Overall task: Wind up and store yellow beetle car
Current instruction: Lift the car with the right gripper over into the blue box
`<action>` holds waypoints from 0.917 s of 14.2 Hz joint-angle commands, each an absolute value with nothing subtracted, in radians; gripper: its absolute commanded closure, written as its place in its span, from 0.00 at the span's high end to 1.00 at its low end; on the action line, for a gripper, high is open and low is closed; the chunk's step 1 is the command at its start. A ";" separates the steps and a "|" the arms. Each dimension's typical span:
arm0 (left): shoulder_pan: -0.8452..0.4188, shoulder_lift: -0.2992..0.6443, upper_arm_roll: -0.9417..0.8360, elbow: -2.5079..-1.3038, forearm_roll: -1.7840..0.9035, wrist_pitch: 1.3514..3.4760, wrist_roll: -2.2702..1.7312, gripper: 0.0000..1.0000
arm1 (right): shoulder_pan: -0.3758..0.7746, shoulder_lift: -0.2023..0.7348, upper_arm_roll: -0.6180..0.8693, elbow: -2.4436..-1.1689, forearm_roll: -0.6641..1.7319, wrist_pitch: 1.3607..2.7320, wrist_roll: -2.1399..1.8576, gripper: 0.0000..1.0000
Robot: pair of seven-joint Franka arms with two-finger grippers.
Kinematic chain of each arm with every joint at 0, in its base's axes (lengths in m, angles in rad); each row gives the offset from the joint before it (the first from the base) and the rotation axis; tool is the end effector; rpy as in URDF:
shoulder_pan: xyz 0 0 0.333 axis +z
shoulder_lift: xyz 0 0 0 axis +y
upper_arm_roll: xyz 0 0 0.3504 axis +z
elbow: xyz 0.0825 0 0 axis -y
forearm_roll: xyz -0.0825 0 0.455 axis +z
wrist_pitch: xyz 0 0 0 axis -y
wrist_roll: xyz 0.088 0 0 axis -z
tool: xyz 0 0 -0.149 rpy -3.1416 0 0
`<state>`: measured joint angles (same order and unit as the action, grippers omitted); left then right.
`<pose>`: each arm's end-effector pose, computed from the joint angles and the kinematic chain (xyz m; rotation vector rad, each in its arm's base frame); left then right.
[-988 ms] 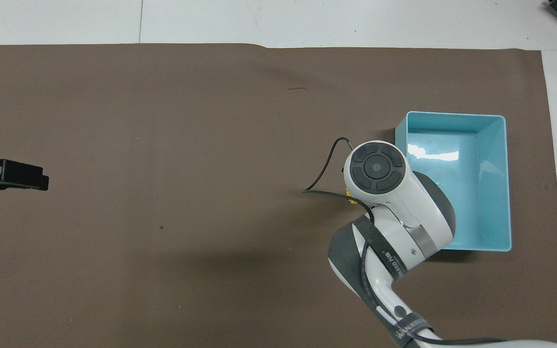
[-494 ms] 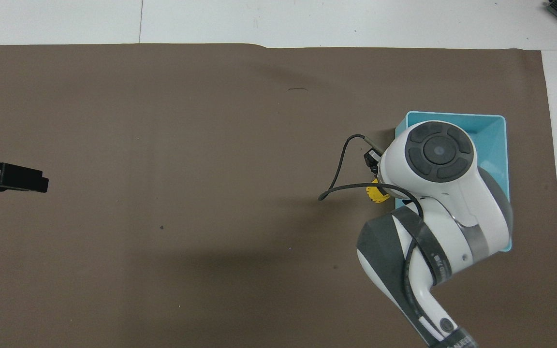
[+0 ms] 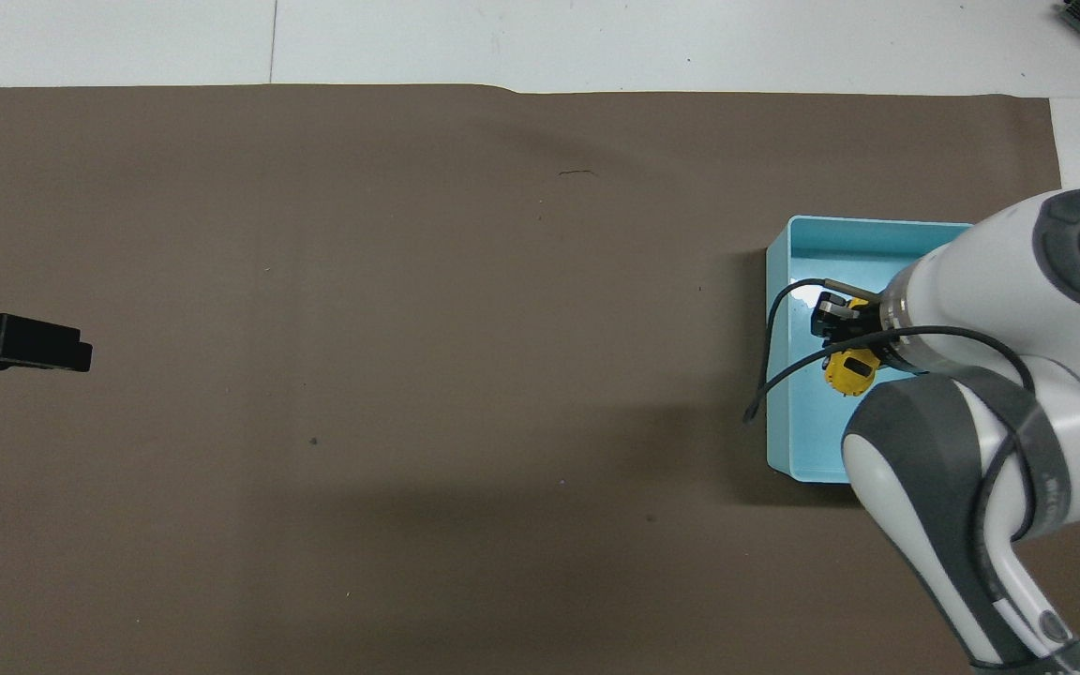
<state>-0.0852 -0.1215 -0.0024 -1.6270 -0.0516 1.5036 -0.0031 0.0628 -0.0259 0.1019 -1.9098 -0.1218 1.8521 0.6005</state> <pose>0.5729 -0.0584 0.6539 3.0875 -0.1358 -0.0065 0.6092 0.0870 0.4728 2.9589 -0.6000 0.0224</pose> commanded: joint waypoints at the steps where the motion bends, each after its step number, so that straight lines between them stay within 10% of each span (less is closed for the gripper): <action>1: -0.071 -0.130 -0.011 -1.638 -0.044 1.511 -0.002 1.00 | -0.010 -0.044 0.109 -1.919 -0.077 1.841 0.378 0.00; 13: -0.064 -0.127 -0.011 -1.628 -0.046 1.496 -0.005 1.00 | -0.167 -0.078 0.106 -2.178 -0.051 2.135 -0.137 0.00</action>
<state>-0.0842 -0.1214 0.0006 -1.6282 -0.0516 1.5022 -0.0031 -0.1402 -0.0447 0.0974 -2.0917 -0.0799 2.0509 -0.0956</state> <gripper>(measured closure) 0.000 0.502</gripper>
